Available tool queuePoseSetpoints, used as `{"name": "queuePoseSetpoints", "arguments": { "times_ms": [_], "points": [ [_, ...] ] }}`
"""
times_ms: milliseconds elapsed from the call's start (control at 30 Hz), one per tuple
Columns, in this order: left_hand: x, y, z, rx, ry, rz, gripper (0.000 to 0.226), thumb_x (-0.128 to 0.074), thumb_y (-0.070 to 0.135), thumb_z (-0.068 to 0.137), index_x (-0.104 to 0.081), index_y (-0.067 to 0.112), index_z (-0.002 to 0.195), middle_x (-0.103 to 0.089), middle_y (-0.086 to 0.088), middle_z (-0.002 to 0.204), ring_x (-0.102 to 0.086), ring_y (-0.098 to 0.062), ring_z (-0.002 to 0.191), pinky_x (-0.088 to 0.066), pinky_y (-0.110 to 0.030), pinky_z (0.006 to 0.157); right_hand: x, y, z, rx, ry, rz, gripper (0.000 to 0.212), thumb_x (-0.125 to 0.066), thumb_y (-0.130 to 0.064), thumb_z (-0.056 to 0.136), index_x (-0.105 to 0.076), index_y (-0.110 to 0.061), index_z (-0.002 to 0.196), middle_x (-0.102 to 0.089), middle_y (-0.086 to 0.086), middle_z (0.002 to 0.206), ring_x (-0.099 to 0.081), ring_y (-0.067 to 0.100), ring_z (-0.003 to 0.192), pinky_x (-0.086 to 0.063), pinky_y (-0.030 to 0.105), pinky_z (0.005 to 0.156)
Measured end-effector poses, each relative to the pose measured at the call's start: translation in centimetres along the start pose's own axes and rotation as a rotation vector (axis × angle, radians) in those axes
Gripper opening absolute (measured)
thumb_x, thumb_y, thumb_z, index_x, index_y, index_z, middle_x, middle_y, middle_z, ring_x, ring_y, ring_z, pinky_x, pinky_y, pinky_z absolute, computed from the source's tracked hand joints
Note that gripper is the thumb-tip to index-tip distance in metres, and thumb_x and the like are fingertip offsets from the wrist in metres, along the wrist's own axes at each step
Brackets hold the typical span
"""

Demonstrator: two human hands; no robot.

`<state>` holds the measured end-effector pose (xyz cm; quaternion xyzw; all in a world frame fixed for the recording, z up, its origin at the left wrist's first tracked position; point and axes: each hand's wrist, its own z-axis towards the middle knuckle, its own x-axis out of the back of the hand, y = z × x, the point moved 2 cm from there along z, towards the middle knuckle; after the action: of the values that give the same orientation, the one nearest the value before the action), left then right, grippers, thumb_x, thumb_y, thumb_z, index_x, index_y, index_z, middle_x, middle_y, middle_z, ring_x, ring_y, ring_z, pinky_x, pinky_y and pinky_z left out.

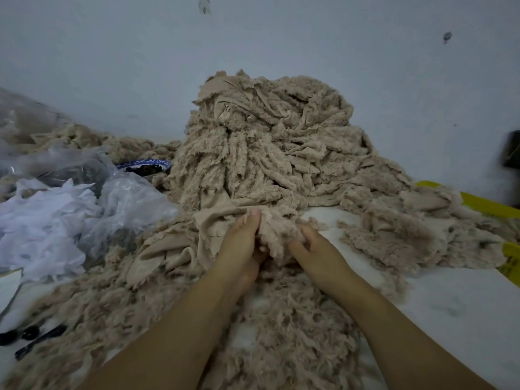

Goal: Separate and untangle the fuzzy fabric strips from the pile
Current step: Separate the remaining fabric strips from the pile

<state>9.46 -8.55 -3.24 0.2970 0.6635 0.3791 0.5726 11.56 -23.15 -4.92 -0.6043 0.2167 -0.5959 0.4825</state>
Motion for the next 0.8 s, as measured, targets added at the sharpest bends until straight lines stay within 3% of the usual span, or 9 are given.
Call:
{"name": "queuePoseSetpoints", "arguments": {
  "times_ms": [67, 100, 133, 167, 367, 467, 567, 700, 800],
  "points": [
    [0.5, 0.3, 0.1, 0.018, -0.002, -0.074, 0.033, -0.046, 0.032, 0.105, -0.055, 0.01, 0.082, -0.046, 0.003, 0.052, -0.039, -0.005, 0.04, -0.033, -0.017, 0.036, 0.4, 0.3, 0.2, -0.026, 0.041, -0.018, 0.037, -0.044, -0.033, 0.1, -0.049, -0.017, 0.133, -0.061, -0.004, 0.123, -0.056, -0.004, 0.097, -0.049, 0.012, 0.074],
    [0.9, 0.4, 0.1, 0.02, -0.005, -0.08, 0.035, -0.045, 0.034, 0.104, -0.055, 0.01, 0.082, -0.042, 0.004, 0.051, -0.035, -0.005, 0.039, -0.031, -0.016, 0.035, 0.6, 0.3, 0.2, -0.035, 0.067, -0.008, 0.033, -0.044, -0.029, 0.1, -0.051, -0.02, 0.131, -0.06, -0.007, 0.119, -0.044, -0.01, 0.068, -0.047, 0.005, 0.067],
    [1.1, 0.5, -0.1, 0.021, -0.003, -0.075, 0.036, -0.045, 0.036, 0.104, -0.056, 0.009, 0.083, -0.042, 0.003, 0.052, -0.034, -0.005, 0.039, -0.03, -0.017, 0.036, 0.9, 0.3, 0.2, -0.05, 0.095, 0.021, 0.027, -0.045, -0.026, 0.1, -0.054, -0.025, 0.125, -0.058, -0.009, 0.107, -0.025, -0.026, 0.102, -0.044, 0.001, 0.059],
    [1.2, 0.6, -0.2, 0.019, 0.0, -0.058, 0.036, -0.046, 0.037, 0.103, -0.059, 0.009, 0.085, -0.045, 0.002, 0.054, -0.035, -0.006, 0.04, -0.031, -0.017, 0.036, 1.1, 0.1, 0.2, -0.062, 0.123, 0.05, 0.02, -0.045, -0.026, 0.1, -0.055, -0.03, 0.116, -0.057, -0.011, 0.1, -0.049, -0.03, 0.081, -0.045, 0.002, 0.057],
    [1.2, 0.1, -0.3, -0.02, 0.028, 0.135, 0.014, -0.062, 0.02, 0.093, -0.069, 0.009, 0.097, -0.072, -0.007, 0.086, -0.069, -0.016, 0.073, -0.057, -0.026, 0.062, 1.5, -0.9, -0.7, -0.111, 0.206, 0.293, 0.041, -0.048, -0.038, 0.101, -0.054, -0.007, 0.125, -0.061, 0.019, 0.114, -0.059, 0.035, 0.093, -0.048, 0.052, 0.09],
    [0.7, -0.3, -0.4, 0.004, -0.03, 0.082, 0.006, -0.062, 0.008, 0.09, -0.064, 0.005, 0.095, -0.065, -0.01, 0.08, -0.066, -0.014, 0.065, -0.056, -0.026, 0.059, 1.4, -0.6, -0.5, -0.118, 0.189, 0.345, 0.038, -0.048, -0.043, 0.098, -0.062, -0.008, 0.102, -0.055, 0.028, 0.096, -0.053, 0.024, 0.073, -0.042, 0.034, 0.07],
    [0.0, -0.5, -0.8, 0.029, -0.092, 0.049, 0.017, -0.062, 0.006, 0.092, -0.06, 0.002, 0.108, -0.072, -0.009, 0.087, -0.071, -0.016, 0.072, -0.058, -0.029, 0.061, 1.3, -0.4, -0.2, -0.168, 0.176, 0.365, 0.035, -0.052, -0.053, 0.092, -0.066, -0.022, 0.102, -0.068, 0.001, 0.08, -0.063, 0.013, 0.07, -0.043, 0.021, 0.06],
    [-0.8, -1.1, -1.4, 0.025, -0.253, 0.21, 0.071, -0.081, 0.056, 0.072, -0.056, 0.023, 0.129, -0.072, 0.004, 0.119, -0.069, -0.01, 0.107, -0.057, -0.027, 0.084, 1.1, -0.5, 0.0, -0.113, 0.178, 0.224, 0.035, -0.054, -0.045, 0.091, -0.06, -0.04, 0.057, -0.058, -0.019, 0.051, -0.053, -0.004, 0.046, -0.035, 0.007, 0.041],
    [-1.1, -1.7, -2.0, -0.102, -0.333, 0.493, 0.056, -0.076, 0.056, 0.077, -0.059, 0.032, 0.124, -0.071, 0.012, 0.119, -0.066, -0.004, 0.11, -0.054, -0.022, 0.09, 0.9, -0.8, 0.0, -0.093, 0.147, 0.184, 0.031, -0.053, -0.03, 0.095, -0.068, -0.033, 0.068, -0.068, -0.018, 0.064, -0.06, -0.011, 0.059, -0.039, 0.004, 0.046]
  ]
}}
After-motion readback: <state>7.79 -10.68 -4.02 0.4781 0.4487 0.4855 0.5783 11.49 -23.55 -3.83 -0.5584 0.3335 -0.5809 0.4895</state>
